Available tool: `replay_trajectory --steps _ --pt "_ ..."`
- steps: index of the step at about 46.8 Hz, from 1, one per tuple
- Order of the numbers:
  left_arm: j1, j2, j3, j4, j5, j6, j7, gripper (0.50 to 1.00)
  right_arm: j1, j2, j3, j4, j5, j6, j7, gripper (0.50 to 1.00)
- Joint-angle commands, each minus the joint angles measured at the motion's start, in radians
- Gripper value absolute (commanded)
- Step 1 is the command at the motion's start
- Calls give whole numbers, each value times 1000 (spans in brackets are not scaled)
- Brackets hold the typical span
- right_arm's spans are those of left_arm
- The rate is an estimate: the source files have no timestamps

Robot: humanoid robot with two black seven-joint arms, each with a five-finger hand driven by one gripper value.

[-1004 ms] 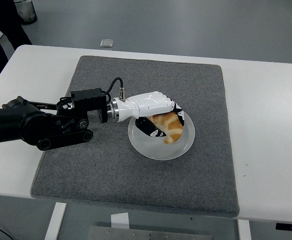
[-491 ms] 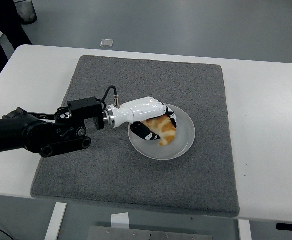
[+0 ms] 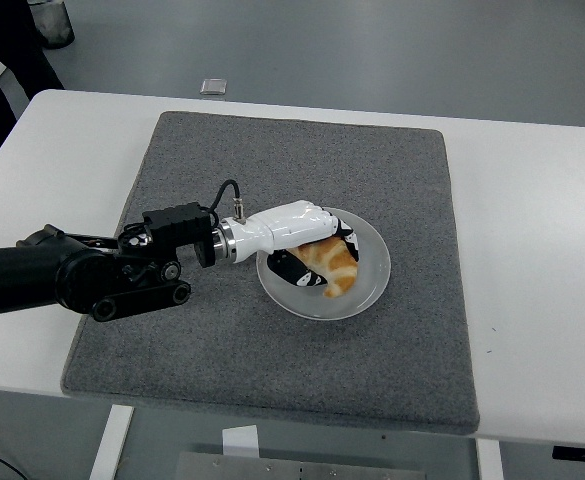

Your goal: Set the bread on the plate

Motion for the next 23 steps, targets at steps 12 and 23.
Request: replay_trajectory --steps 12,23 --pt "7 5 -3 -2 0 7 0 668 0 0 0 -1 0 0 0 952" --pt "7 8 -1 -6 0 27 0 791 0 0 0 -1 0 0 0 952"
